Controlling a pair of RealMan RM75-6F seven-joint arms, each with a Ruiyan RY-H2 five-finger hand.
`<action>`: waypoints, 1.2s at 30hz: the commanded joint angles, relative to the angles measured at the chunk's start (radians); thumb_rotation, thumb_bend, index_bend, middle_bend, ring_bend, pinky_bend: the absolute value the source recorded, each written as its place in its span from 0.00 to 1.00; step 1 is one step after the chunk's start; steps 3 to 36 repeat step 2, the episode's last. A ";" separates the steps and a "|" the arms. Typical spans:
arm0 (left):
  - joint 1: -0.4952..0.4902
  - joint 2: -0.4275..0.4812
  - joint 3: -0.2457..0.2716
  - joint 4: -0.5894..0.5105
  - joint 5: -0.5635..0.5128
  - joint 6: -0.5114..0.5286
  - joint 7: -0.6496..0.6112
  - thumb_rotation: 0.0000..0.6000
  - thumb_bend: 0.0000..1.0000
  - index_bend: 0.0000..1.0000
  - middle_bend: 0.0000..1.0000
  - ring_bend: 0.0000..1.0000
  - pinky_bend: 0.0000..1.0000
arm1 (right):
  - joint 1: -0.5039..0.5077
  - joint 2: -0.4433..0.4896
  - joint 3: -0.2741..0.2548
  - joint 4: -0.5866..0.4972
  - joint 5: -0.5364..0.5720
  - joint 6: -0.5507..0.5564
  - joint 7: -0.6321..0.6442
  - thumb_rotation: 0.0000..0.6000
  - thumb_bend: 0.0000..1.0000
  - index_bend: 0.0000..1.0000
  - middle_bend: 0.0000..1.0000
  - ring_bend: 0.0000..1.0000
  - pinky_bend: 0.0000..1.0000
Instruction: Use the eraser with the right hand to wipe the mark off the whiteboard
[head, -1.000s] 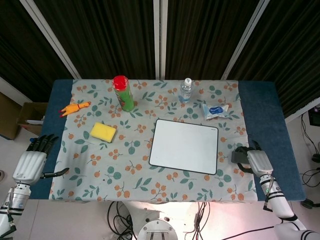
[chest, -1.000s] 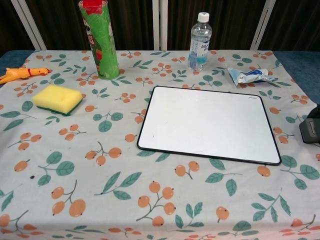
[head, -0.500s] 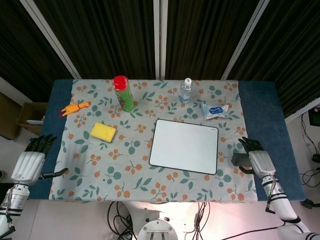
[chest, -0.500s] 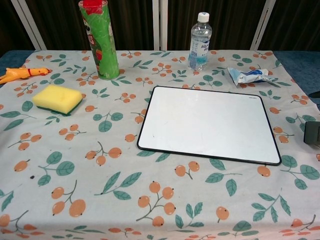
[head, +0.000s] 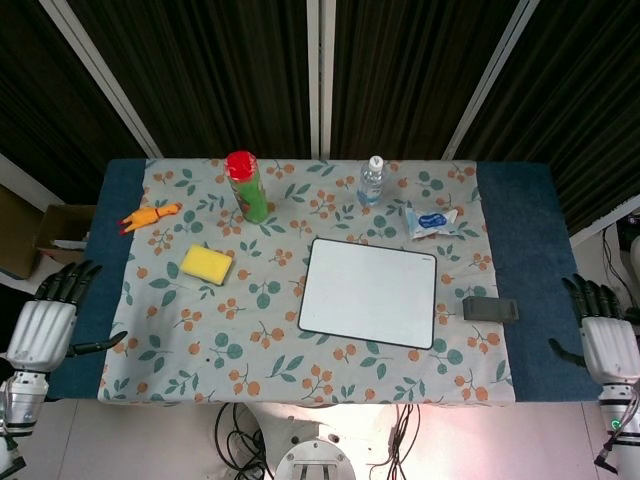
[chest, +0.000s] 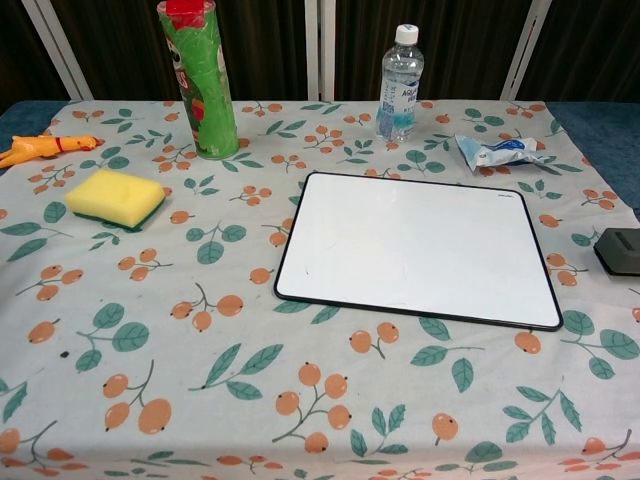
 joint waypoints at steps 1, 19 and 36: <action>0.006 0.004 -0.001 0.004 -0.004 0.003 -0.005 0.41 0.06 0.11 0.08 0.06 0.16 | -0.057 0.006 0.045 -0.013 0.078 0.050 -0.004 1.00 0.10 0.00 0.00 0.00 0.00; 0.007 0.007 -0.001 0.003 -0.007 0.002 -0.007 0.41 0.06 0.11 0.08 0.06 0.16 | -0.059 0.006 0.050 -0.008 0.083 0.047 0.005 1.00 0.10 0.00 0.00 0.00 0.00; 0.007 0.007 -0.001 0.003 -0.007 0.002 -0.007 0.41 0.06 0.11 0.08 0.06 0.16 | -0.059 0.006 0.050 -0.008 0.083 0.047 0.005 1.00 0.10 0.00 0.00 0.00 0.00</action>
